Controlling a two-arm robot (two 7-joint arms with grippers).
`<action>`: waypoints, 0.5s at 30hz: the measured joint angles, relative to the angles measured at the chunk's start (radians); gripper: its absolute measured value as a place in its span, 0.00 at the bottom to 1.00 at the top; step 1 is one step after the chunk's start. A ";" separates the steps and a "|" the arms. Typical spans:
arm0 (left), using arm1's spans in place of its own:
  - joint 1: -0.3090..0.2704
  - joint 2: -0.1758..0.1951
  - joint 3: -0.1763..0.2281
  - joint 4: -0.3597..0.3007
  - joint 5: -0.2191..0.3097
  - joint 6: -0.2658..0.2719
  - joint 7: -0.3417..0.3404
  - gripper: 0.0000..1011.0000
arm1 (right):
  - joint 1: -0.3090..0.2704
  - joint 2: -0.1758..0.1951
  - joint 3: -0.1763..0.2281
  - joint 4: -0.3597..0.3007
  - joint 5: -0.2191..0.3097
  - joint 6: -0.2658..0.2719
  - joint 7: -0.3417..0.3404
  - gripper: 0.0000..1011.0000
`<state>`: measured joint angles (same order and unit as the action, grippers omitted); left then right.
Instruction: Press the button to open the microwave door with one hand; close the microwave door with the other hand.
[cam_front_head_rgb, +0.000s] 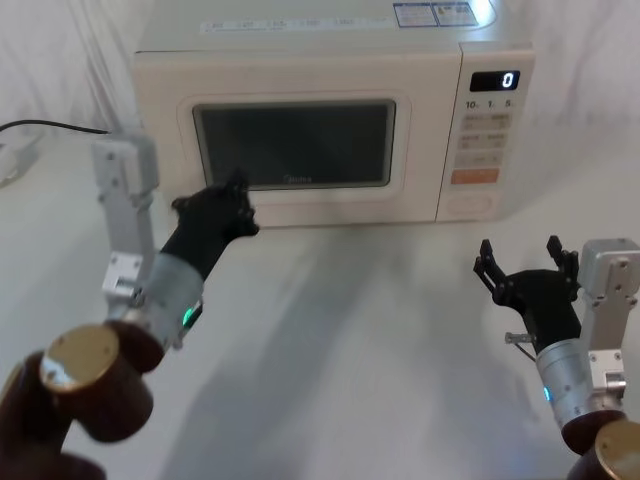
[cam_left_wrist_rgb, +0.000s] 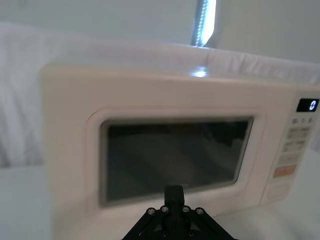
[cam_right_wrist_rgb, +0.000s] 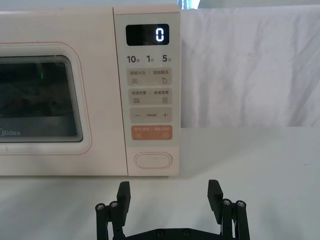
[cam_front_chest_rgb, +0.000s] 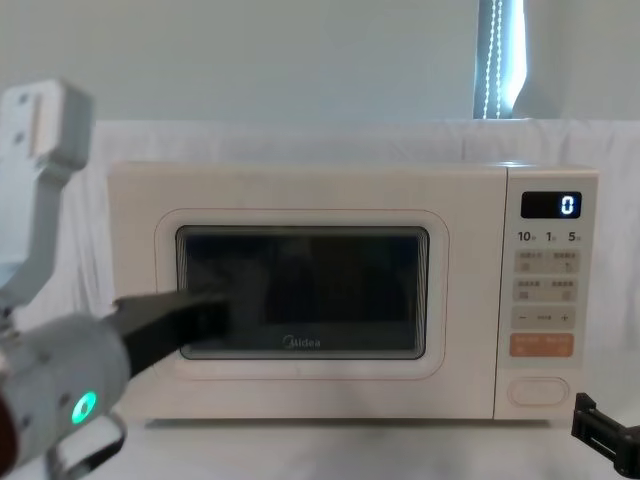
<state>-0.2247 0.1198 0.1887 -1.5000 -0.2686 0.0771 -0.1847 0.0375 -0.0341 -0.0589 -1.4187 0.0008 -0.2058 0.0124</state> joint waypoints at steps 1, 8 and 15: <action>0.010 0.001 -0.003 -0.005 -0.002 -0.002 0.002 0.00 | 0.000 0.000 0.000 0.000 0.000 0.000 0.000 0.99; 0.118 0.016 -0.038 -0.061 -0.021 -0.021 0.028 0.00 | 0.000 0.000 0.000 0.000 0.000 0.000 0.000 0.99; 0.192 0.021 -0.065 -0.102 -0.036 -0.030 0.045 0.00 | 0.000 0.000 0.000 0.000 0.000 0.000 0.000 0.99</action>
<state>-0.0331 0.1413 0.1237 -1.6018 -0.3050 0.0468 -0.1398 0.0375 -0.0340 -0.0589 -1.4187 0.0008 -0.2059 0.0124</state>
